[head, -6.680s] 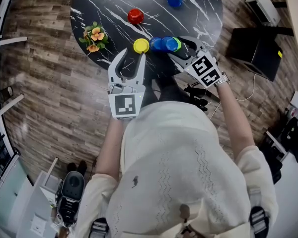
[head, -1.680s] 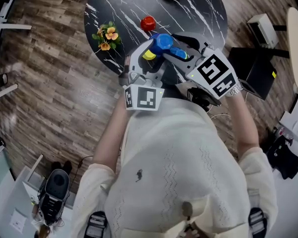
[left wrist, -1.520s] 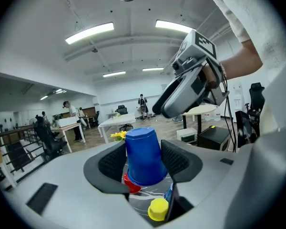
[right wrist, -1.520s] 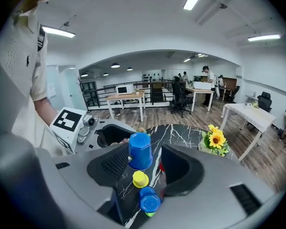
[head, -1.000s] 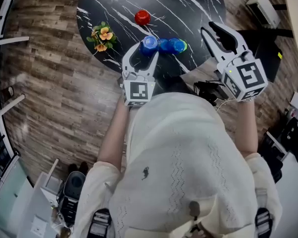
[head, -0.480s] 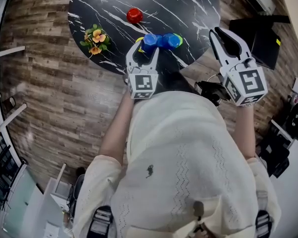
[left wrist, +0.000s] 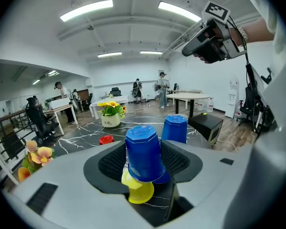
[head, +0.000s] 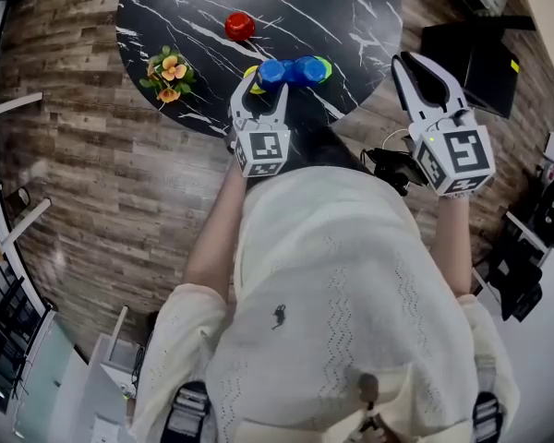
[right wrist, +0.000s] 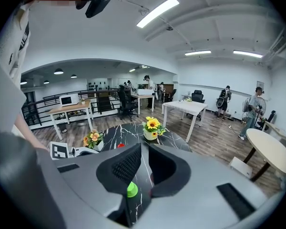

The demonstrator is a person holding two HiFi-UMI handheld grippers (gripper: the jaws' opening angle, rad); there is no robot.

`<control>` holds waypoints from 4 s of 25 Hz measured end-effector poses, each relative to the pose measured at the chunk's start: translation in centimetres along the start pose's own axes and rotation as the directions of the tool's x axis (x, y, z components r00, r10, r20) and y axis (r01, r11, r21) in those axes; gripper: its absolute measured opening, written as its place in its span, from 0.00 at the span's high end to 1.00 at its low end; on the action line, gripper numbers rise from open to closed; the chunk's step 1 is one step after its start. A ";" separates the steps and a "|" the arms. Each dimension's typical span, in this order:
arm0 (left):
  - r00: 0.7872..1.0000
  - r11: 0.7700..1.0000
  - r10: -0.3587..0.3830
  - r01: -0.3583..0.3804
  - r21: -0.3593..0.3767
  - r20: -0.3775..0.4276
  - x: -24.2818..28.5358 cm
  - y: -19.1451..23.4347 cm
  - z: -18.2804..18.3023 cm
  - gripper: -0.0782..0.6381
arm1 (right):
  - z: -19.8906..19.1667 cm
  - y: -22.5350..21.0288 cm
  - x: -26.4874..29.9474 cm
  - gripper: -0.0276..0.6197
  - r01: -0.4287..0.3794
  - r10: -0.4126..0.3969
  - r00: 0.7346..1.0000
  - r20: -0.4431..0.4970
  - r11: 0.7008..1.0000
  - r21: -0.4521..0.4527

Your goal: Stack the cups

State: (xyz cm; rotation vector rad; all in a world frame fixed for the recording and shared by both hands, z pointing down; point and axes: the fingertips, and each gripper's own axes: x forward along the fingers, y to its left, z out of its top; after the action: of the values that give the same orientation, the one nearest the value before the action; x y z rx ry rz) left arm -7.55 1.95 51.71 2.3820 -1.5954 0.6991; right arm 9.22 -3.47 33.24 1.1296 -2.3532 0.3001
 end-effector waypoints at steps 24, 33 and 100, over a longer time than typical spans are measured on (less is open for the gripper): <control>0.999 0.998 0.048 -0.048 -0.034 0.000 -4.3 0.6 0.7 0.54 | -0.5 -0.2 1.9 0.87 -0.070 0.070 0.997 -0.017 0.997 -0.033; 0.976 0.968 0.210 -0.199 -0.154 0.062 -8.6 3.4 3.5 0.76 | 0.2 0.8 4.3 0.87 -0.154 0.154 0.988 -0.005 0.986 -0.060; 0.993 0.992 0.059 -0.069 -0.102 -0.100 6.7 14.0 3.1 0.57 | -3.3 -1.0 2.4 0.88 0.107 -0.096 0.991 -0.088 0.986 0.128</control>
State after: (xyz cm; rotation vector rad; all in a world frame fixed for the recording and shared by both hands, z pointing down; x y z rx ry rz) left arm -17.38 -10.43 50.83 2.1976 -1.6328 0.7124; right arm 9.91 -4.35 37.24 1.2703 -2.2233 0.4622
